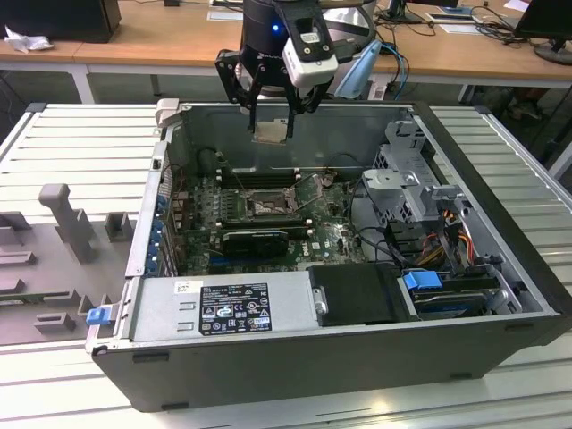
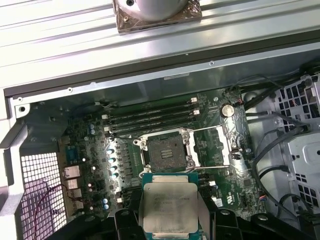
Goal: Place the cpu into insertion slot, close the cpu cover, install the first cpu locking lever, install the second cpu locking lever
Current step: 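Place the cpu into insertion slot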
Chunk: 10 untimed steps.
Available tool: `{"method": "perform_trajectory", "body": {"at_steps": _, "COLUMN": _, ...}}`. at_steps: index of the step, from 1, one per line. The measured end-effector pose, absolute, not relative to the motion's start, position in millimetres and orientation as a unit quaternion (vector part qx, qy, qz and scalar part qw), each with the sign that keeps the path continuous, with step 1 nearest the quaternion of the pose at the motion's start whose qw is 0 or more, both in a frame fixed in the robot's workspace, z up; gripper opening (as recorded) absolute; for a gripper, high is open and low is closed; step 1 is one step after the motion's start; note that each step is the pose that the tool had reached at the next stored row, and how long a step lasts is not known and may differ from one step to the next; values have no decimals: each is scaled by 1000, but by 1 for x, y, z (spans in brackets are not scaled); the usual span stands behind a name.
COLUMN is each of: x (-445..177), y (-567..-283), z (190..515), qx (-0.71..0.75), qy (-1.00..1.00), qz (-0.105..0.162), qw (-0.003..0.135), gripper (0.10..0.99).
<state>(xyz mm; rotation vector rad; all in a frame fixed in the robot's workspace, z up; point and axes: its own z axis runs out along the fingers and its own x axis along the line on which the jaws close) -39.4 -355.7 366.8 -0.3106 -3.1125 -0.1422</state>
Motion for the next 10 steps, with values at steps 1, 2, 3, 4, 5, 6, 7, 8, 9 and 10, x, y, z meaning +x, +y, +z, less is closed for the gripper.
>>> {"method": "perform_trajectory", "body": {"at_steps": 1, "x": -39, "y": -356, "z": 367, "qx": -100, "qy": -994, "qz": -45, "qw": 5, "gripper": 529}}
{"method": "perform_trajectory", "body": {"at_steps": 2, "x": -39, "y": -356, "z": 367, "qx": -101, "qy": -994, "qz": -45, "qw": 5, "gripper": 529}}
{"method": "perform_trajectory", "body": {"at_steps": 3, "x": -39, "y": -356, "z": 367, "qx": -102, "qy": -994, "qz": -45, "qw": 5, "gripper": 529}}
{"method": "perform_trajectory", "body": {"at_steps": 4, "x": -39, "y": -356, "z": 367, "qx": -103, "qy": -994, "qz": -45, "qw": 5, "gripper": 529}}
{"method": "perform_trajectory", "body": {"at_steps": 5, "x": -39, "y": -356, "z": 367, "qx": -105, "qy": -993, "qz": -46, "qw": 5, "gripper": 529}}
{"method": "perform_trajectory", "body": {"at_steps": 6, "x": -39, "y": -356, "z": 367, "qx": -106, "qy": -993, "qz": -45, "qw": 5, "gripper": 529}}
{"method": "perform_trajectory", "body": {"at_steps": 7, "x": -39, "y": -356, "z": 367, "qx": -107, "qy": -993, "qz": -45, "qw": 5, "gripper": 529}}
{"method": "perform_trajectory", "body": {"at_steps": 8, "x": -39, "y": -356, "z": 367, "qx": -109, "qy": -993, "qz": -45, "qw": 5, "gripper": 529}}
{"method": "perform_trajectory", "body": {"at_steps": 9, "x": -39, "y": -356, "z": 367, "qx": -110, "qy": -993, "qz": -46, "qw": 5, "gripper": 529}}
{"method": "perform_trajectory", "body": {"at_steps": 10, "x": -39, "y": -356, "z": 367, "qx": -112, "qy": -993, "qz": -46, "qw": 5, "gripper": 529}}
